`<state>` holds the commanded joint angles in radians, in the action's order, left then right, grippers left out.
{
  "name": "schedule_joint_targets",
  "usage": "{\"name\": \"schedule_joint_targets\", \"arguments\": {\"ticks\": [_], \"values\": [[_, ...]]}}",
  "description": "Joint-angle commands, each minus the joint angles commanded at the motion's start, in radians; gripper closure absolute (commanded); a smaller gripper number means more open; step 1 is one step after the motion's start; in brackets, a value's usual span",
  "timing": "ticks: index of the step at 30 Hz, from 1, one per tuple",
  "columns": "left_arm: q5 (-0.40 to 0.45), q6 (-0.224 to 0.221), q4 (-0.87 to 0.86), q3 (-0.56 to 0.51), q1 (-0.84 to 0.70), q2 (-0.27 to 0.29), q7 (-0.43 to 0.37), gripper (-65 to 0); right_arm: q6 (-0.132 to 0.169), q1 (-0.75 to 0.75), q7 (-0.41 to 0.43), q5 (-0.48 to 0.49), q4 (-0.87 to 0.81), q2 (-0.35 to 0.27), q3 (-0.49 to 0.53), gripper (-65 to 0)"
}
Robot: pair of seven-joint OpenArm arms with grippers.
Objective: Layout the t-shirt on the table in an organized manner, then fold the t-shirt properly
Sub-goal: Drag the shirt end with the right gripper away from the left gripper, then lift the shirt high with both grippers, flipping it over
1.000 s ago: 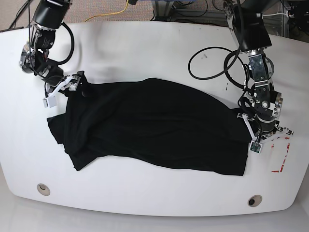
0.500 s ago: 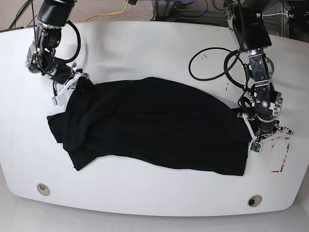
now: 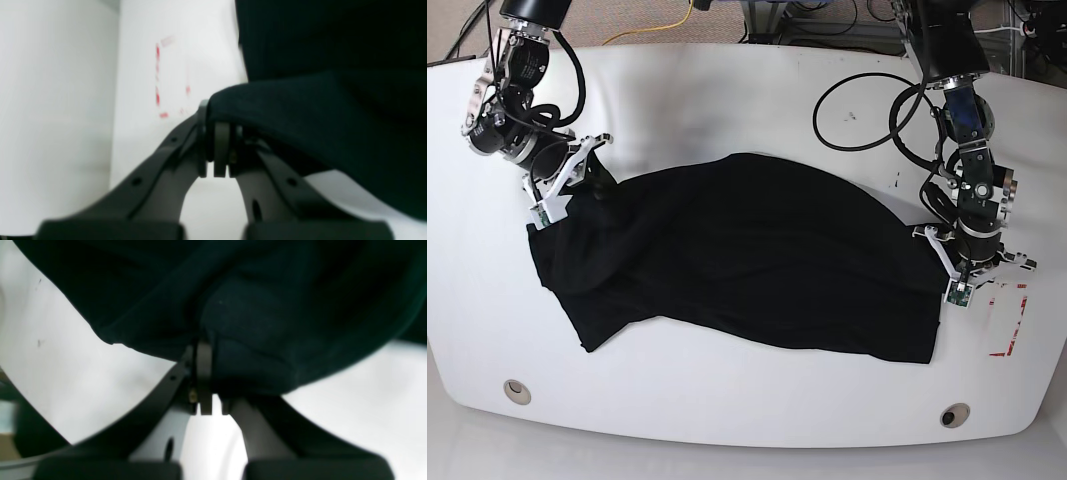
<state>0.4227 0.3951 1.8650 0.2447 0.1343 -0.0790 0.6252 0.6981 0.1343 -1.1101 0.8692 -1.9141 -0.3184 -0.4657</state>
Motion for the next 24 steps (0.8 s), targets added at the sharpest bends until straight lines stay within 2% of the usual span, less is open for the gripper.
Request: {"name": "schedule_joint_targets", "arguments": {"ticks": [8,17,22,24], "values": [[0.005,0.0,0.054,-0.009,0.123,0.028,0.006,0.0,0.0,-0.143,-0.002,0.0,-0.023,-0.063,-0.046,0.0],[0.006,-0.006,0.034,-0.026,0.41,0.032,0.126,0.0,0.0,-0.41,-0.002,-0.002,0.167,-0.186,-0.038,0.0],[0.006,-0.087,-0.005,-0.077,0.54,0.028,0.166,-0.1,0.0,-0.601,-0.002,-0.006,0.325,-0.239,0.011,0.0],[0.006,-0.104,-0.018,-0.089,0.6,0.031,0.184,-0.1,0.0,-0.683,-0.002,-0.003,0.4,-0.273,0.048,0.0]]}}
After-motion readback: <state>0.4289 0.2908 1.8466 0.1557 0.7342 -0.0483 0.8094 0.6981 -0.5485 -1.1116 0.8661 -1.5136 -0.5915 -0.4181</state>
